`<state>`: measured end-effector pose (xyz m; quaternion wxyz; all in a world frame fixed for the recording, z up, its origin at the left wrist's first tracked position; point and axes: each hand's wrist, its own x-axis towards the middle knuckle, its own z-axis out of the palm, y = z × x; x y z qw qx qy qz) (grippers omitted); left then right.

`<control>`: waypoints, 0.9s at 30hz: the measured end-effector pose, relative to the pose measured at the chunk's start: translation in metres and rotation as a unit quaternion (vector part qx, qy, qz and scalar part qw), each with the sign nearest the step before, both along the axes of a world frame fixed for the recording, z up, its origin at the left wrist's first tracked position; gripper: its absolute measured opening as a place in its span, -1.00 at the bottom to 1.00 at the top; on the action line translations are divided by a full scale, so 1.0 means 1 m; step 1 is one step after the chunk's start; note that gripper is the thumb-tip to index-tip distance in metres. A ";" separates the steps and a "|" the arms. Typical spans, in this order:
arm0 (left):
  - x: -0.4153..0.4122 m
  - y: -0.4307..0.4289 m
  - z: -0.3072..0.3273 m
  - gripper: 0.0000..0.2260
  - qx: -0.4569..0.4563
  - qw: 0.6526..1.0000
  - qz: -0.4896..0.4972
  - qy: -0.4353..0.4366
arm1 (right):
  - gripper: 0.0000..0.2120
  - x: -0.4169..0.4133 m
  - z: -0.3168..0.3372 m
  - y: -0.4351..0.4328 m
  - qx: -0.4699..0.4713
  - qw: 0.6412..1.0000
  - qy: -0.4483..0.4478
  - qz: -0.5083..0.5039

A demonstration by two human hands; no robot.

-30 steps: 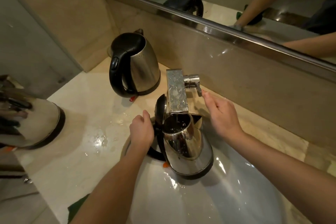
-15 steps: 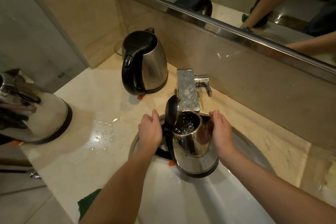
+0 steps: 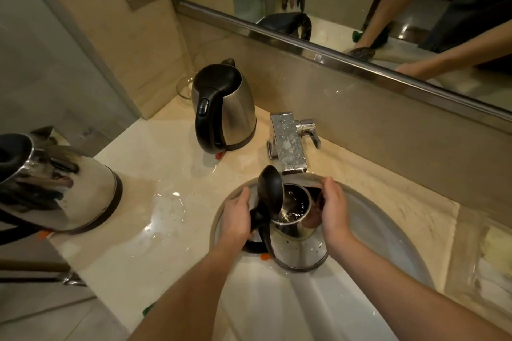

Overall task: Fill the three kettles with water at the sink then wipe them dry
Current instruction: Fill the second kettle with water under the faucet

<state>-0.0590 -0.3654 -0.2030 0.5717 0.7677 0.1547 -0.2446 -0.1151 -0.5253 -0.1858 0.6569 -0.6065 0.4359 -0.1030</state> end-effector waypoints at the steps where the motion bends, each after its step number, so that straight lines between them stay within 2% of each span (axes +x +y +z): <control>1: -0.002 0.001 0.004 -0.63 0.005 1.000 0.000 0.004 | -0.57 -0.003 0.000 0.001 0.006 1.000 0.000 0.000; 4: -0.012 0.007 0.015 -0.62 0.015 1.000 -0.009 0.012 | -0.67 -0.012 0.004 0.005 0.010 1.000 -0.002 0.004; 13: -0.032 0.033 0.066 -0.61 -0.036 0.999 0.039 -0.010 | -0.51 -0.025 0.046 0.034 -0.027 0.999 0.001 0.017; 19: -0.034 0.058 0.115 -0.64 -0.015 0.998 0.030 -0.049 | -0.48 -0.028 0.111 0.071 -0.030 0.998 0.004 0.056; 25: -0.027 0.090 0.147 -0.60 -0.006 0.995 0.022 -0.096 | -0.47 -0.014 0.176 0.128 -0.123 0.990 -0.068 0.002; 27: -0.024 0.095 0.154 -0.57 0.008 0.994 0.020 -0.104 | -0.35 -0.003 0.189 0.142 -0.180 0.981 -0.067 0.004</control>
